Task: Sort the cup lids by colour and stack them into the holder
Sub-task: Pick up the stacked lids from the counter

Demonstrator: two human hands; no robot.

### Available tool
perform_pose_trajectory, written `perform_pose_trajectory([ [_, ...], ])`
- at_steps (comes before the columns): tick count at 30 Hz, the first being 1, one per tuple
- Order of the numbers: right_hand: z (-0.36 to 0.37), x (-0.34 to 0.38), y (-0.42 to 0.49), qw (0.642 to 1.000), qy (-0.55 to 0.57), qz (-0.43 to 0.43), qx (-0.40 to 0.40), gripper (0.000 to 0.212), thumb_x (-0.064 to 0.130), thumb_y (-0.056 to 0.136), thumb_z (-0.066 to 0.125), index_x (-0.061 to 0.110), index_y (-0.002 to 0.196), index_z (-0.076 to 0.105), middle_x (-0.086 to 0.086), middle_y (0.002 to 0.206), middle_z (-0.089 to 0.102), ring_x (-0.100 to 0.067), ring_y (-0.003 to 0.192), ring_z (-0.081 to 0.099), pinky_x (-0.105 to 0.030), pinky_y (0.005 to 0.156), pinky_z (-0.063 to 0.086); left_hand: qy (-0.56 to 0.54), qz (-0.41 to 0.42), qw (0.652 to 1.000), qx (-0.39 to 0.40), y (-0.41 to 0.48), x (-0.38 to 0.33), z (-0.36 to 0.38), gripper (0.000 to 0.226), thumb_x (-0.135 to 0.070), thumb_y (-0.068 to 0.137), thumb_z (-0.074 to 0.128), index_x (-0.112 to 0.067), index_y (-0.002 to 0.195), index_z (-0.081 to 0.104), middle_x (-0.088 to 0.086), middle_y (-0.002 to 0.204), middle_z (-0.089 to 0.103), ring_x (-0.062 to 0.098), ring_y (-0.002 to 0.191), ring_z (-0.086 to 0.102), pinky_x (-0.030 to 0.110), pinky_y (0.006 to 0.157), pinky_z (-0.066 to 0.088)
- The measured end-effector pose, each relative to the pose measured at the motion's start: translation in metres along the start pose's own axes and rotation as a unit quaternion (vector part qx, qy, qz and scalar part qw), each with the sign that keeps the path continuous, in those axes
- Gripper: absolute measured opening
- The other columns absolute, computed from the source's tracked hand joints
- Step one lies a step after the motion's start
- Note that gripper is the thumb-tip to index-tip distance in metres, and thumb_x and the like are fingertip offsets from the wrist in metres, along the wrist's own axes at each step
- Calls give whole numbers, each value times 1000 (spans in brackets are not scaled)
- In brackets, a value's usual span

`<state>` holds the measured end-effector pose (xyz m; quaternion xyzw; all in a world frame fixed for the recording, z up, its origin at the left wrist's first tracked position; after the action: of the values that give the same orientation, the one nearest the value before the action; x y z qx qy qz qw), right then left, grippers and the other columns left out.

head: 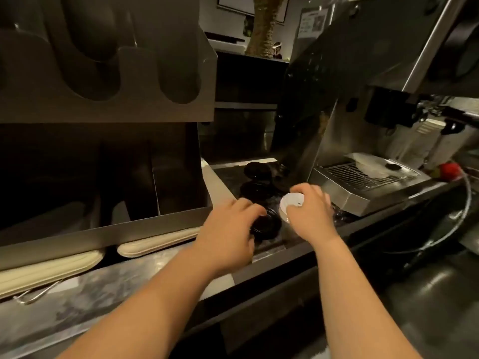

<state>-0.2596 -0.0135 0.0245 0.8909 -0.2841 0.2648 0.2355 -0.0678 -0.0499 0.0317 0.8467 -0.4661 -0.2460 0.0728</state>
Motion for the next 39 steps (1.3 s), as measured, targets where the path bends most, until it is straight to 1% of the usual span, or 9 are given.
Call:
perform_pose_trajectory([
  [4,25,-43,8,981,-109,84,138,68,46,90,66,31,150,37,-1,161,26,-33,145,22,-51,116,27,124,43,989,69,10,-6,22,38,-28,91,64,-36,128,58,-9,131,58,21,126,39,43,102,37],
  [9,16,-37,8,991,-77,89,58,59,40,86,75,25,138,52,-6,143,47,-33,129,42,-48,105,42,157,64,985,39,1,-1,5,10,-24,96,57,-29,100,64,-8,103,65,21,107,46,38,90,39],
  [12,13,-21,-9,992,101,73,23,46,37,91,70,28,134,55,-3,131,55,-27,120,53,-41,88,53,135,89,987,24,-17,1,-10,10,-29,94,60,-28,104,61,-9,102,64,18,105,46,36,88,40],
  [18,19,36,-76,825,535,163,-87,30,33,105,51,25,133,55,6,117,58,-22,111,60,-39,87,58,67,70,994,-49,-70,14,-43,19,-32,94,60,-35,113,60,-15,112,62,10,106,48,32,90,45],
  [21,31,77,-112,757,631,166,-31,35,41,105,45,22,131,57,-6,121,67,-27,109,66,-39,82,57,-48,-30,991,-124,-96,35,-68,33,-38,93,63,-41,125,53,-29,121,47,-7,113,39,22,101,42],
  [24,45,116,-147,732,657,172,49,39,47,104,41,21,125,63,-10,115,74,-33,109,69,-45,86,55,-164,-109,967,-159,-118,47,-85,74,-47,84,75,-49,141,27,-36,132,28,-16,122,28,15,104,31],
  [28,79,170,-197,750,617,152,184,45,47,105,36,21,127,65,-9,115,75,-28,110,70,-51,99,52,-220,-128,954,-158,-151,58,-108,119,-48,67,88,-55,147,1,-34,153,7,-6,140,20,23,111,24],
  [32,114,208,-227,812,515,103,255,38,47,106,35,30,126,63,-4,114,74,-22,108,70,-47,94,57,-146,-163,962,-160,-192,89,-130,117,-51,69,87,-50,150,3,-34,145,18,-15,125,19,4,92,19],
  [39,151,274,-243,929,201,-122,284,21,37,107,39,26,99,56,9,86,59,-5,77,57,-19,62,40,-69,-258,953,-144,-272,158,-145,112,-58,64,87,-35,151,20,-24,141,22,-8,128,19,6,97,21],
])
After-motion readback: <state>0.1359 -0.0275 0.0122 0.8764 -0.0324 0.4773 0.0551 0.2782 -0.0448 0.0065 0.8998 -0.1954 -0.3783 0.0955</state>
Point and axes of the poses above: each hand's wrist, its own y-axis towards the middle knuckle, its own z-axis out of the palm, x = y × z, the point moved 9 cm from there along y, towards the middle knuckle
